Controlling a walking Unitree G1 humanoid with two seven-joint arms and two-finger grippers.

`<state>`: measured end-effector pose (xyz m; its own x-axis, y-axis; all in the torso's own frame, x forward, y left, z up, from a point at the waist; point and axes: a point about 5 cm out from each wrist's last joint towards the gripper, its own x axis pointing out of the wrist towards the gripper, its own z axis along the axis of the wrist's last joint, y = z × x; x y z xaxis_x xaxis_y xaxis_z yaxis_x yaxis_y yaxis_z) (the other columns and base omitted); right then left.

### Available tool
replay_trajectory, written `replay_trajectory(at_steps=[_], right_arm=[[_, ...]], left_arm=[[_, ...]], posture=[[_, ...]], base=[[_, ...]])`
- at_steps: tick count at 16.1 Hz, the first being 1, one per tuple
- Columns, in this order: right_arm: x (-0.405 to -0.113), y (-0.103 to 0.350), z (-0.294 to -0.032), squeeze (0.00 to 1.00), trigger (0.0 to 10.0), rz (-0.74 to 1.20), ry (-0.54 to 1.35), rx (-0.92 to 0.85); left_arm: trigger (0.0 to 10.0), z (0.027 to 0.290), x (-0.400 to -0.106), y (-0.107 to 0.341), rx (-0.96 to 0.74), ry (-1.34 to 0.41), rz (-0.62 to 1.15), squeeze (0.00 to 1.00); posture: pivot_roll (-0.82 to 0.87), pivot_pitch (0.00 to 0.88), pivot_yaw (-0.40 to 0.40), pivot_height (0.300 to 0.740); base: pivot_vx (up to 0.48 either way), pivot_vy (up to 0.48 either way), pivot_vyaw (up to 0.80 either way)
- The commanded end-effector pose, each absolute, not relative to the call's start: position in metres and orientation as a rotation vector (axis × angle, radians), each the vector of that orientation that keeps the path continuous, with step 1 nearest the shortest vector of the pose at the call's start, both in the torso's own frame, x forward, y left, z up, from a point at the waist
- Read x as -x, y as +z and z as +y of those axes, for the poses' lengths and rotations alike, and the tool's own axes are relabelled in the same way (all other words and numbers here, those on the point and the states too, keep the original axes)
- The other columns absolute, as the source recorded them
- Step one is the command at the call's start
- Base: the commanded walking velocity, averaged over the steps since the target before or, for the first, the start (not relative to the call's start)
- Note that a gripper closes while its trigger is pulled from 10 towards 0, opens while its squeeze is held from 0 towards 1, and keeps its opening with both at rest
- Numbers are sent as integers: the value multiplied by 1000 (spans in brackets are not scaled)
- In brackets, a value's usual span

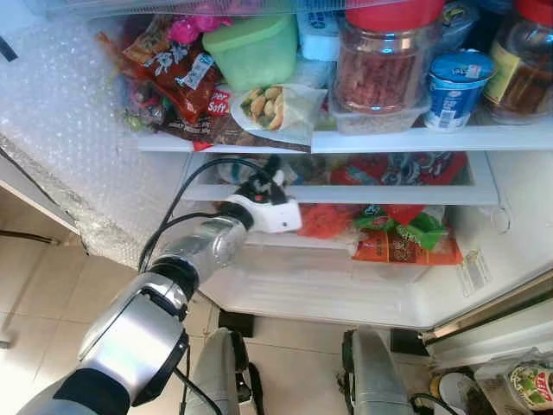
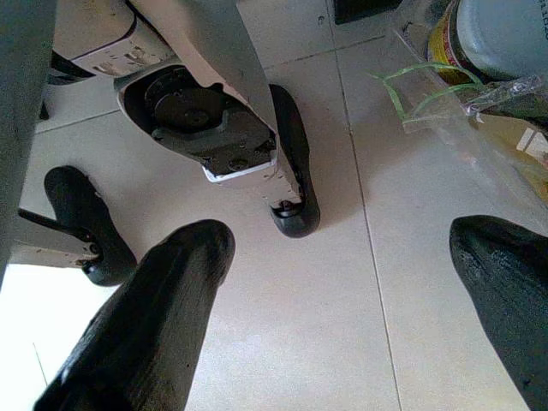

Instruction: Restocking fridge

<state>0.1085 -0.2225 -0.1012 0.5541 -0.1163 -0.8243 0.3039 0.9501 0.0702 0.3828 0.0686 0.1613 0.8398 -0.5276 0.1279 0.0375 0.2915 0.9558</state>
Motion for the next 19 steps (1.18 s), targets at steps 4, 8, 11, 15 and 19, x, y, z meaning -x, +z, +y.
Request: replay_trajectory(at_steps=[4,8,11,15,19], right_arm=[[-87,-111,-205,0,10000,1047,-205,-230],[-87,-111,-205,0,10000,1050,-206,-229],[-86,-111,-205,0,10000,1055,-206,-231],[-87,-111,-205,0,10000,1057,-202,-231],[-87,-111,-206,0,10000,1058,-203,-229]], left_arm=[[10000,86,-386,159,-1224,-339,-422,1000],[10000,85,-385,156,-1168,-342,-392,1000],[10000,87,-386,159,-953,-347,-319,1000],[10000,86,-384,166,-862,-430,-352,1000],[10000,89,-386,171,-705,-420,-314,0]], posture=[[-129,276,173,598],[-134,277,173,598],[-134,277,173,598],[-127,278,173,598],[-129,277,169,598]], base=[[0,0,0],[0,0,0],[0,0,0],[0,0,0],[0,0,0]])
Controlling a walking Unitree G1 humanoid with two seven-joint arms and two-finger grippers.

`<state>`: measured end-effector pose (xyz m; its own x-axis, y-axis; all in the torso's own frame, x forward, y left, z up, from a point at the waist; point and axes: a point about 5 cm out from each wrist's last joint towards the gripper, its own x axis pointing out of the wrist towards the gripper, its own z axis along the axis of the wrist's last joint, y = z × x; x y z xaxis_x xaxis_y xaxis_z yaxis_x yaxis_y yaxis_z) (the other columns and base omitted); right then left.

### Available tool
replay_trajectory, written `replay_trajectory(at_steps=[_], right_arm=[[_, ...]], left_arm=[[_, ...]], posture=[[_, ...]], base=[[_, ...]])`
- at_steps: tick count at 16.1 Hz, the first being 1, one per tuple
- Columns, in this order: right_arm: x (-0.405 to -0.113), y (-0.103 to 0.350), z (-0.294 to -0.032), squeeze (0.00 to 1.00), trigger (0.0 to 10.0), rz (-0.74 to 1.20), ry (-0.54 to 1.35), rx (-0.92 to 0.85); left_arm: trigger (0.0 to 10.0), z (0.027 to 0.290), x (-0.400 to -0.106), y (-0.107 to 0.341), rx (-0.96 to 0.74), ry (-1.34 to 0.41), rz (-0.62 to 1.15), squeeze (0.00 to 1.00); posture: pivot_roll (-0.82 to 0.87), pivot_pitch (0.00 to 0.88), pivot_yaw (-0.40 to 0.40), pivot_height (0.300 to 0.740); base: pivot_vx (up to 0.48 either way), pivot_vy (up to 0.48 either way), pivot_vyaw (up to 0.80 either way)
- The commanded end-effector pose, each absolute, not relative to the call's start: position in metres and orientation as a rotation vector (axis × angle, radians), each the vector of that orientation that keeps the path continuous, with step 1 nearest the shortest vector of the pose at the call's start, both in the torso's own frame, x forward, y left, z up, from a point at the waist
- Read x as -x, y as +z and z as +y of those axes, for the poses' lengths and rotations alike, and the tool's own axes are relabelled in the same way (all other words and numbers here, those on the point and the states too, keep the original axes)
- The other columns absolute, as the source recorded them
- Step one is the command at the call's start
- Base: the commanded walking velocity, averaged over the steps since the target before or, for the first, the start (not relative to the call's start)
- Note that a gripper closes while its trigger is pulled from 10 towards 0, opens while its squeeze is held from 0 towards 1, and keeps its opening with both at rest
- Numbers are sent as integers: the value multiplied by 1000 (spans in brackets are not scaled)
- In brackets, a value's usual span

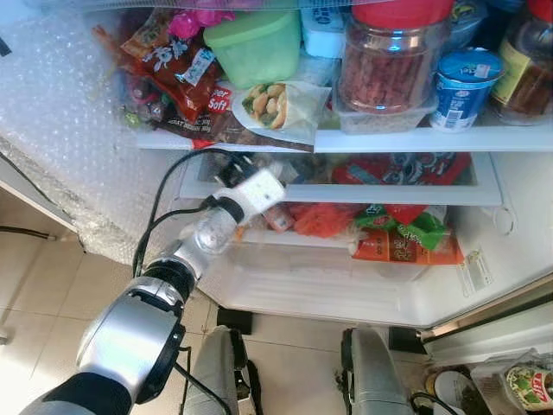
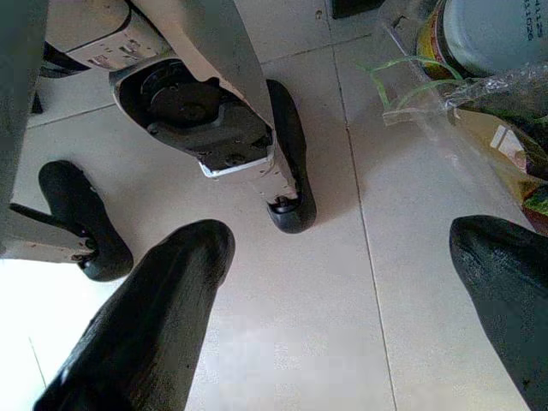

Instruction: Restocking fridge

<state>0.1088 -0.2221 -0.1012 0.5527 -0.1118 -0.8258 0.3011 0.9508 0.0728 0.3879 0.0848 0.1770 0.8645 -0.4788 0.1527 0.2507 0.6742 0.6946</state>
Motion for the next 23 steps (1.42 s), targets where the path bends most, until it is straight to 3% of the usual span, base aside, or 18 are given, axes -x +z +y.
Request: replay_trajectory(at_steps=[1,3,9,11,15,19,21,22,23], right_arm=[[-86,-111,-206,0,10000,1057,-205,-226],[-86,-111,-206,0,10000,1057,-206,-223],[-86,-111,-205,0,10000,1057,-207,-225],[-85,-111,-204,0,10000,1055,-211,-229],[-85,-111,-204,0,10000,1053,-215,-223],[-86,-111,-203,0,10000,1055,-202,-218],[-85,-112,-202,0,10000,1055,-200,-218],[-85,-112,-203,0,10000,1056,-202,-217],[-85,-112,-203,0,10000,1058,-201,-215]], left_arm=[[10000,88,-386,174,-696,-422,-331,0],[10000,83,-383,174,-707,-479,-362,0],[10000,76,-365,156,-361,-677,-312,0],[10000,82,-352,138,-212,-683,-262,0],[10000,105,-321,97,-108,-694,-110,0],[10000,141,-306,64,-123,-539,27,0],[10000,164,-298,34,-182,-364,189,0],[10000,186,-287,4,-132,-166,405,0],[10000,190,-280,-6,-116,-129,470,0]], posture=[[-129,276,169,598],[-129,276,167,598],[-125,274,178,598],[-123,272,190,598],[-121,263,201,598],[-116,245,205,598],[-123,242,203,598],[-126,231,194,598],[-126,231,194,598]], base=[[0,0,0],[0,0,0],[0,0,0],[0,0,0],[0,0,0],[0,0,0],[0,0,0],[0,0,0],[0,0,0]])
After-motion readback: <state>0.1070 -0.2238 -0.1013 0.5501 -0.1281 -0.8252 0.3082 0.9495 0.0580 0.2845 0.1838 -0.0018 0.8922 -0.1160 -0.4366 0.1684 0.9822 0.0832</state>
